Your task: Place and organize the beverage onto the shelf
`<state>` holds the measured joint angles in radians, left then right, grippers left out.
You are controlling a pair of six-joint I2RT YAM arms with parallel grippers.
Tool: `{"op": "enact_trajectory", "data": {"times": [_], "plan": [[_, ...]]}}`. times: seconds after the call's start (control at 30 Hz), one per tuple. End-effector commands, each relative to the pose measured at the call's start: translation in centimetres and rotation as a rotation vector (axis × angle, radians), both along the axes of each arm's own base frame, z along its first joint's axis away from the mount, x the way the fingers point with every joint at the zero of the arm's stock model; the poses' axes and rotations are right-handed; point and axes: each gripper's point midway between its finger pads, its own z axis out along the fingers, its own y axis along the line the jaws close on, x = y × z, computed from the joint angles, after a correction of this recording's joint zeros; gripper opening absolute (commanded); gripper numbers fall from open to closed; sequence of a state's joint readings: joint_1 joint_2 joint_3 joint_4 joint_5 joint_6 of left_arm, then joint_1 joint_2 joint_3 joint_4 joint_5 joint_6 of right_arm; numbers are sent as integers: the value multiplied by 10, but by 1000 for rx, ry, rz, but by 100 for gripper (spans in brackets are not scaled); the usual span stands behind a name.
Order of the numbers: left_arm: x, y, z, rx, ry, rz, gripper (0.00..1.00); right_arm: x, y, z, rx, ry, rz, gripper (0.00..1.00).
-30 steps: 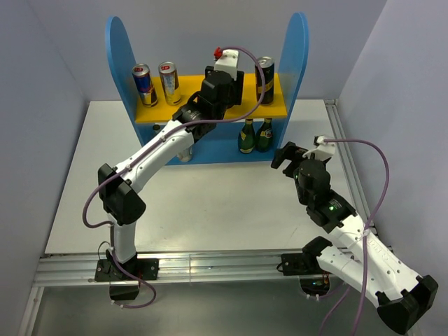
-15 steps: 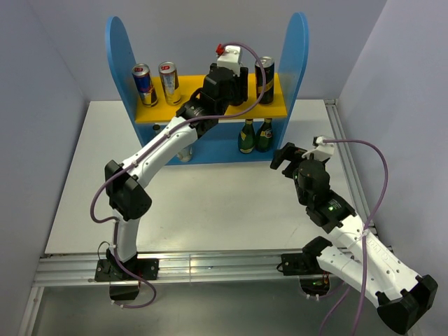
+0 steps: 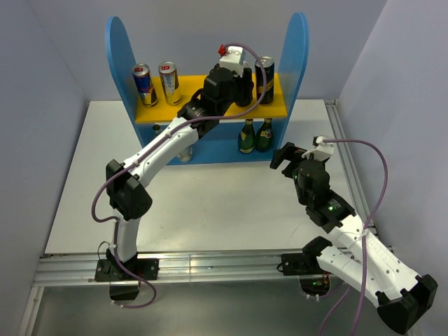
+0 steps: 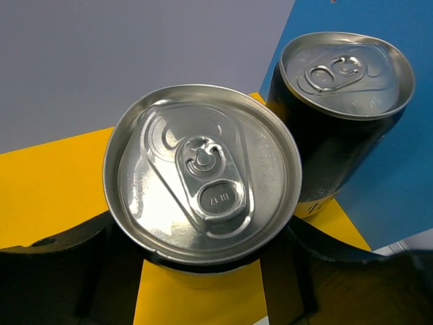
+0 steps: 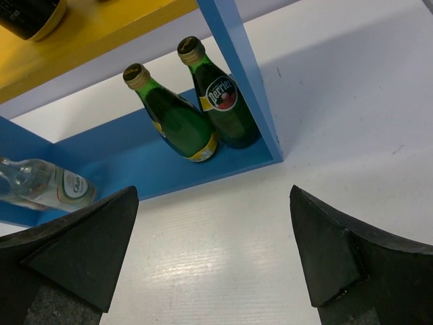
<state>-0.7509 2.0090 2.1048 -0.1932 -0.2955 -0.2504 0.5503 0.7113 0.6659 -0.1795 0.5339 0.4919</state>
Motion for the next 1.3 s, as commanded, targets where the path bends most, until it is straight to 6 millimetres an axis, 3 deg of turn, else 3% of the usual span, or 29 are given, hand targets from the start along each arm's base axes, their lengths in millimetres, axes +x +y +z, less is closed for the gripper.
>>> {"op": "enact_trajectory", "data": {"times": [0.0, 0.03, 0.17, 0.23, 0.27, 0.57, 0.67, 0.8, 0.83, 0.93, 0.97, 1.0, 1.07, 1.1, 1.13, 1.17, 1.2, 1.23, 1.27], "plan": [[-9, 2, 41, -90, -76, -26, 49, 2, 1, 4, 25, -25, -8, 100], [-10, 3, 39, -87, -72, -26, 63, 2, 1, 3, 25, -23, -10, 100], [-11, 7, 36, -78, -70, -12, 81, 2, 1, 3, 28, -25, -10, 100], [-12, 8, 34, -72, -67, -7, 97, 2, 1, 2, 25, -21, -10, 100], [-12, 9, 33, -71, -67, -6, 98, 2, 1, 3, 26, -25, -11, 100], [-24, 18, 37, -78, -69, -1, 99, 2, 0, 0, 24, -16, -15, 100], [-30, 19, 31, -70, -53, -10, 99, 2, 0, -1, 23, -15, -17, 100], [-55, 21, 24, -58, -41, -27, 99, 3, -1, 0, 20, -16, -22, 100], [-66, 23, 30, -63, -46, -31, 99, 3, -2, 1, 21, -19, -27, 100], [-82, 31, 11, -34, -14, -13, 99, 1, -3, 1, 22, -23, -33, 100], [-96, 36, 20, -58, -18, -16, 99, 1, -4, 2, 24, -28, -33, 100], [-102, 39, 0, -35, 13, -13, 99, 0, -3, 2, 29, -31, -30, 100], [-124, 49, 3, -73, 30, -16, 99, -1, -1, 4, 37, -43, -10, 100], [-133, 53, -25, -38, 73, -14, 99, -1, 1, 6, 43, -49, 1, 100], [-138, 63, -34, -33, 86, 24, 99, -2, 4, 7, 46, -52, 21, 100], [-156, 72, -28, -67, 87, 31, 99, -4, 7, 12, 52, -65, 45, 100], [-167, 84, -62, -11, 133, 68, 99, -7, 18, 15, 66, -75, 109, 100], [-172, 102, -71, 5, 140, 144, 99, -9, 22, 17, 61, -85, 142, 100], [-190, 112, -65, -38, 143, 153, 99, -14, 24, 24, 75, -103, 165, 100]]}}
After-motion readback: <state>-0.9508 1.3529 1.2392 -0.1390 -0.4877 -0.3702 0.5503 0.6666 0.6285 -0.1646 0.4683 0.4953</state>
